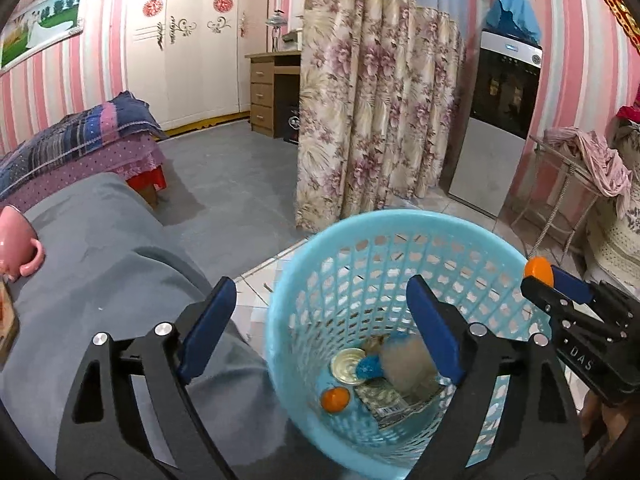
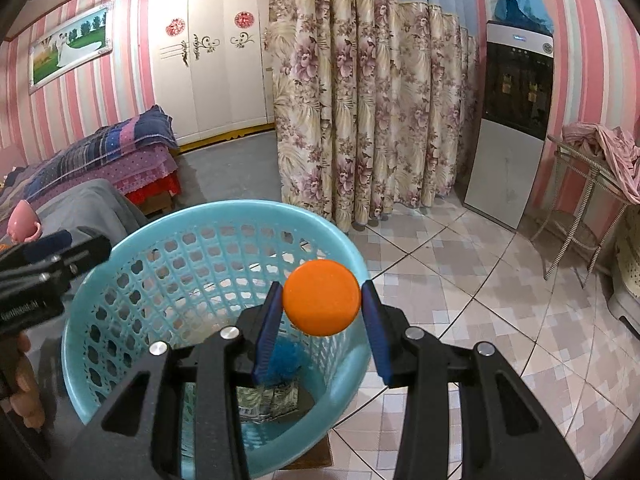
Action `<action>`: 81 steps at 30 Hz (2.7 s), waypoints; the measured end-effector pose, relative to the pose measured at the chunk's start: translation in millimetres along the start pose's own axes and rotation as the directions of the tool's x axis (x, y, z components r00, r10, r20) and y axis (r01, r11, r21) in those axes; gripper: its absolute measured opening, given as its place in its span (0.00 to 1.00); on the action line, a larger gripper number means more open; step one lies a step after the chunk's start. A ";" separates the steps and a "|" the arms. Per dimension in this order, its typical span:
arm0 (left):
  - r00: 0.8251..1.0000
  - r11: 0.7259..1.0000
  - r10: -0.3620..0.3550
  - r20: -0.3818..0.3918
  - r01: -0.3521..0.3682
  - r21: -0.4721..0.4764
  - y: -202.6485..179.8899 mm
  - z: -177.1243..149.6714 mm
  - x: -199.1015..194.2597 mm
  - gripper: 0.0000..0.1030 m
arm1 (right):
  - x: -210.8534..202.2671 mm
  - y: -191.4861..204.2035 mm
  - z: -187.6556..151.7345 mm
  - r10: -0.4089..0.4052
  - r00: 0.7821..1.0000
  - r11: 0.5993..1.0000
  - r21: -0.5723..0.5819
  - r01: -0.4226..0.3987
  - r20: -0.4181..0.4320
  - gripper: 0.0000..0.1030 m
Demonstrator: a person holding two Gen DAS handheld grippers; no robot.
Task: Collect trash
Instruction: 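Open both tools to drop the roll and cap into the basket, then move both open tools back over the bed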
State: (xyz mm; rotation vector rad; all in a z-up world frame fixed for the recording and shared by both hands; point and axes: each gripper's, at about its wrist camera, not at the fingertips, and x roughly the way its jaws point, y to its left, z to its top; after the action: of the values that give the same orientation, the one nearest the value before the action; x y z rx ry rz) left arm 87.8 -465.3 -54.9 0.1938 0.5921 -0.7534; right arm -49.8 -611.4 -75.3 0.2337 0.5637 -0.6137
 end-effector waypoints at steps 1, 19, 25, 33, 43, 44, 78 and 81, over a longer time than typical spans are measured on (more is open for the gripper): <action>1.000 1.000 0.012 0.005 -0.012 -0.001 3.0 0.5 -1.5 0.85 | -0.3 1.0 -0.4 0.000 1.000 1.000 -0.001 0.000 0.000 0.39; 0.997 0.993 0.078 -0.011 -0.079 -0.090 56.3 -7.1 -20.9 0.91 | 5.5 49.5 10.7 0.017 0.999 0.999 -0.034 -0.016 0.038 0.72; 0.994 0.989 0.106 0.007 -0.105 -0.106 74.7 -4.4 -36.5 0.92 | 3.7 59.5 12.7 -0.007 0.999 0.999 -0.048 0.009 0.041 0.89; 0.987 0.981 0.159 0.036 -0.154 -0.122 104.0 0.2 -61.2 0.93 | -3.5 79.3 13.6 -0.021 0.999 0.997 -0.071 0.024 0.041 0.94; 0.963 0.950 0.266 0.036 -0.255 -0.183 172.7 3.2 -97.9 0.95 | -13.7 121.1 28.4 0.063 0.995 0.996 -0.061 -0.059 0.072 0.94; 0.960 0.946 0.277 0.035 -0.266 -0.185 178.9 3.2 -100.9 0.95 | -14.3 128.5 30.1 0.071 0.995 0.996 -0.067 -0.066 0.075 0.94; 0.746 0.647 0.613 -0.258 -0.662 -0.377 464.2 -89.9 -196.1 0.95 | -18.3 429.0 11.6 0.422 0.903 0.817 -0.395 -0.419 -0.084 0.94; 0.733 0.620 0.601 -0.317 -0.679 -0.394 482.2 -104.3 -186.4 0.95 | -12.3 431.6 7.1 0.412 0.905 0.825 -0.376 -0.422 -0.111 0.94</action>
State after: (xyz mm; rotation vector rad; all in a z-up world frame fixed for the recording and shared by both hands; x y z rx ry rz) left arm 268.7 30.1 -54.3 -0.0167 0.7817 0.1415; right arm 204.7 -264.0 -43.9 -0.0198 0.6244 -0.0612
